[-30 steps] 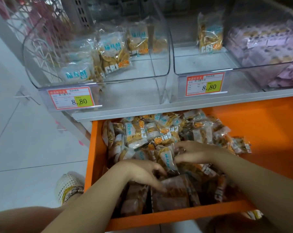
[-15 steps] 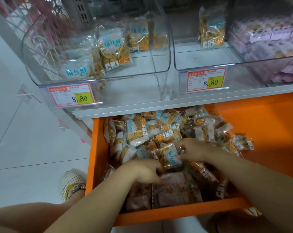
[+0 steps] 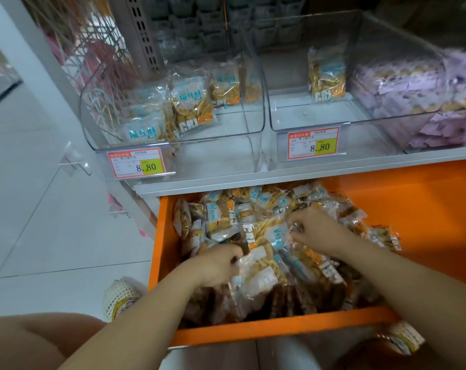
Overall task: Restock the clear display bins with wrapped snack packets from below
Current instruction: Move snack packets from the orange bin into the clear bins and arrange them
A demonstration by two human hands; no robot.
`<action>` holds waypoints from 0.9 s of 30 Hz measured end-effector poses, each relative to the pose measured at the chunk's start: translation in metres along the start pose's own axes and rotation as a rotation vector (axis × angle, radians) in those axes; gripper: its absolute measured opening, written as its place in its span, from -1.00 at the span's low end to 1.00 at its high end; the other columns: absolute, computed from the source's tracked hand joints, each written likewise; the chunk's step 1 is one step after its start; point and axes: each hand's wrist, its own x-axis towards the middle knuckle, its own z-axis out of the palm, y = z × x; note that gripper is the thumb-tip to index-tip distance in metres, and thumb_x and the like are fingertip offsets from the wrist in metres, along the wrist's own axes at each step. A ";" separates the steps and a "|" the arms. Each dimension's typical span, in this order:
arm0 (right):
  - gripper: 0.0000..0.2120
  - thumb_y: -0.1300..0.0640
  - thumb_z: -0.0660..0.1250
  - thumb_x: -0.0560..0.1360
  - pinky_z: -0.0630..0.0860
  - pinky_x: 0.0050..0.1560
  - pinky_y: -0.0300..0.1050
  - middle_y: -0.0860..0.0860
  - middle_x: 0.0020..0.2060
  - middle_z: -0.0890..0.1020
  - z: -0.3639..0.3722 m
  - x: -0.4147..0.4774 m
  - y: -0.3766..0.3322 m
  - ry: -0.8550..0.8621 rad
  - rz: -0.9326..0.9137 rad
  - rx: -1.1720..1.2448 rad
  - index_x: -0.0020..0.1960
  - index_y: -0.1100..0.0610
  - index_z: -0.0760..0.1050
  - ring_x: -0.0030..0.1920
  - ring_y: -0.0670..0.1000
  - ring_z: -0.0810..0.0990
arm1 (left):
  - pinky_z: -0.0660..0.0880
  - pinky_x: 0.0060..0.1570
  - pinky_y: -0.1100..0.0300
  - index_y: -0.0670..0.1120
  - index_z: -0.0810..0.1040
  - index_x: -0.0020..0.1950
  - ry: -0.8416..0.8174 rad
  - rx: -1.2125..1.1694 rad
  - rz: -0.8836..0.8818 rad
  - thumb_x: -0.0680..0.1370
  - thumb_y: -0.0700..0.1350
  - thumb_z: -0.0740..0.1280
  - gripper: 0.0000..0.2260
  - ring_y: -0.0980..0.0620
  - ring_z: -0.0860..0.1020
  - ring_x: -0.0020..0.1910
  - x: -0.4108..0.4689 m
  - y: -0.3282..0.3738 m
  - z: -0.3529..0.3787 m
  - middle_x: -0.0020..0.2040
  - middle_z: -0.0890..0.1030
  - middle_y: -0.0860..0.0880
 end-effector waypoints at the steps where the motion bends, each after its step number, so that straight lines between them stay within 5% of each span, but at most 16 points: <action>1: -0.86 0.21 0.32 0.51 0.52 -0.08 -0.16 0.03 -0.01 0.63 -0.007 -0.004 -0.004 0.030 -0.003 0.006 0.05 0.15 0.58 -0.29 -0.11 0.50 | 0.49 -0.21 0.17 -0.04 0.42 -0.01 0.031 -0.039 0.002 0.61 -0.13 0.20 -0.97 0.02 0.48 -0.15 -0.005 0.000 -0.004 -0.14 0.44 0.01; 4: -0.94 0.19 0.34 0.50 0.41 -0.25 -0.28 -0.13 -0.28 0.50 -0.033 -0.021 -0.017 0.136 -0.047 0.051 -0.05 0.07 0.53 -0.30 -0.18 0.45 | 0.53 -0.22 0.17 -0.01 0.42 -0.11 0.163 -0.120 0.043 0.61 -0.14 0.23 -0.90 0.01 0.53 -0.19 -0.023 0.006 -0.019 -0.11 0.51 -0.05; 8: -0.86 0.21 0.41 0.45 0.41 -0.20 -0.30 -0.05 -0.24 0.62 -0.065 -0.042 -0.037 0.297 -0.115 0.137 -0.16 -0.03 0.57 -0.14 -0.02 0.59 | 0.27 -0.38 0.33 0.02 0.36 -0.24 0.422 -0.141 0.143 0.57 -0.09 0.31 -0.78 0.15 0.33 -0.39 -0.058 0.025 -0.041 -0.34 0.40 0.05; 10: -0.68 0.21 0.42 0.45 0.38 -0.27 -0.47 -0.17 -0.30 0.56 -0.080 -0.055 -0.048 0.348 -0.159 0.226 -0.27 -0.18 0.44 -0.22 -0.14 0.56 | 0.29 -0.34 0.39 0.05 0.36 -0.25 0.533 -0.113 0.194 0.57 -0.11 0.31 -0.76 0.21 0.38 -0.38 -0.081 0.036 -0.050 -0.35 0.40 0.10; 14: -0.75 0.18 0.43 0.45 0.41 -0.26 -0.52 -0.25 -0.25 0.52 -0.106 -0.076 -0.071 0.452 -0.219 0.341 -0.14 -0.13 0.43 -0.18 -0.19 0.60 | 0.30 -0.25 0.54 0.07 0.43 -0.21 0.711 -0.103 0.261 0.58 -0.14 0.30 -0.81 0.27 0.45 -0.32 -0.122 0.054 -0.069 -0.33 0.46 0.18; 17: -0.69 0.20 0.44 0.44 0.39 -0.28 -0.54 -0.25 -0.29 0.53 -0.125 -0.084 -0.085 0.576 -0.298 0.382 -0.23 -0.16 0.40 -0.28 -0.32 0.58 | 0.32 -0.25 0.51 0.11 0.44 -0.19 0.819 -0.092 0.307 0.58 -0.14 0.31 -0.81 0.29 0.48 -0.23 -0.140 0.061 -0.090 -0.25 0.51 0.18; 27: -0.72 0.21 0.39 0.47 0.58 -0.01 -0.09 -0.10 -0.13 0.65 -0.165 -0.038 -0.125 0.842 -0.439 0.661 -0.09 -0.19 0.48 -0.07 -0.11 0.63 | 0.39 -0.24 0.42 0.15 0.48 -0.18 1.177 -0.294 0.408 0.55 -0.16 0.33 -0.79 0.27 0.52 -0.22 -0.128 0.084 -0.172 -0.21 0.58 0.17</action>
